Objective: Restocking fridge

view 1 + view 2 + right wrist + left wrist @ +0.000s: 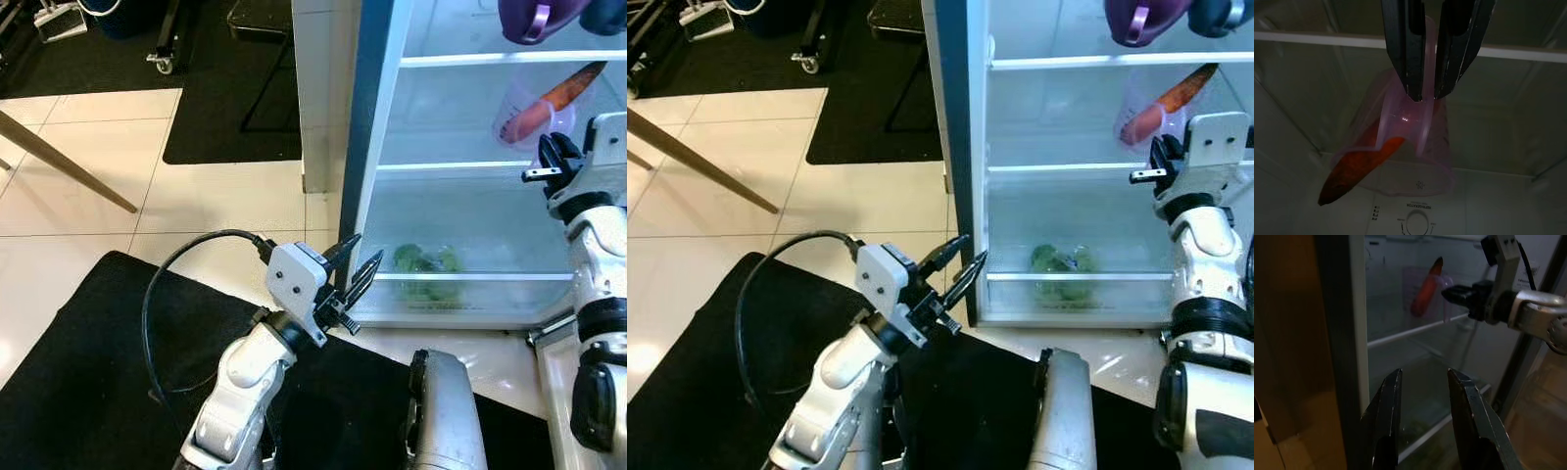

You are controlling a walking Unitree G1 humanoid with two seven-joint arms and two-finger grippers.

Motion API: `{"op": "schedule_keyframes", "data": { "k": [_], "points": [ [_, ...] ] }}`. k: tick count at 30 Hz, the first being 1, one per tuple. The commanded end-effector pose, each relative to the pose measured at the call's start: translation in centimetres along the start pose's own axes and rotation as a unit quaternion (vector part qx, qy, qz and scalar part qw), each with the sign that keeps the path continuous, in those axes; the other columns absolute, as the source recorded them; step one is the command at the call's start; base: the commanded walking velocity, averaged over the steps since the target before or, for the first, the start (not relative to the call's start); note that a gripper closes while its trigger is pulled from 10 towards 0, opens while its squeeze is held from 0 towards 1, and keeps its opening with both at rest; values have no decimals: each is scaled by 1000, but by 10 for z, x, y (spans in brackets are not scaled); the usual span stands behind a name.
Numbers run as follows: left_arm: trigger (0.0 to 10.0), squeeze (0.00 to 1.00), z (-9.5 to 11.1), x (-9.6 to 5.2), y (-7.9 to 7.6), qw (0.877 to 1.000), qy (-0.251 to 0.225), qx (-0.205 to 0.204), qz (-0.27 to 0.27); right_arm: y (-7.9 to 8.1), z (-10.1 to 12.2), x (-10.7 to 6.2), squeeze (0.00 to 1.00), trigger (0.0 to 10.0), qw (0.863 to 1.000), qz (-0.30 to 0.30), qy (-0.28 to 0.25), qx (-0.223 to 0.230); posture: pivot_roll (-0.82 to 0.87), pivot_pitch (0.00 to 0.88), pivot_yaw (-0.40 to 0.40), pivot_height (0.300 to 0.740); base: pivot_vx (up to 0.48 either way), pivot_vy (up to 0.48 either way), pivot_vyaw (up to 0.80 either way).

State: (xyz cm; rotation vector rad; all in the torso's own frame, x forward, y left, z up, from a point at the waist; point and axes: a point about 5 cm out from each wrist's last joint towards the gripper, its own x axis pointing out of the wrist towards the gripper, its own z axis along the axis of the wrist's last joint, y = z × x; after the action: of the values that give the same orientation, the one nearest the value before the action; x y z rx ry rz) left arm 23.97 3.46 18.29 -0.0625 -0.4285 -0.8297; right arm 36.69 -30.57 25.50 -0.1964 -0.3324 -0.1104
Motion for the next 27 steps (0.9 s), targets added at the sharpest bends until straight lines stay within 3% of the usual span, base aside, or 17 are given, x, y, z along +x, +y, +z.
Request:
{"op": "schedule_keyframes", "data": {
  "k": [1,27],
  "points": [
    [10000,0,1,-5,-2,1000,5,-1,-3,5,-8,-1,0,10000,1000,4,17,-7,196,387,120,532,0,0,0],
    [10000,0,7,-6,0,1000,9,2,3,6,22,24,0,10000,999,-26,-12,-19,221,390,119,532,0,0,0]
  ]
}}
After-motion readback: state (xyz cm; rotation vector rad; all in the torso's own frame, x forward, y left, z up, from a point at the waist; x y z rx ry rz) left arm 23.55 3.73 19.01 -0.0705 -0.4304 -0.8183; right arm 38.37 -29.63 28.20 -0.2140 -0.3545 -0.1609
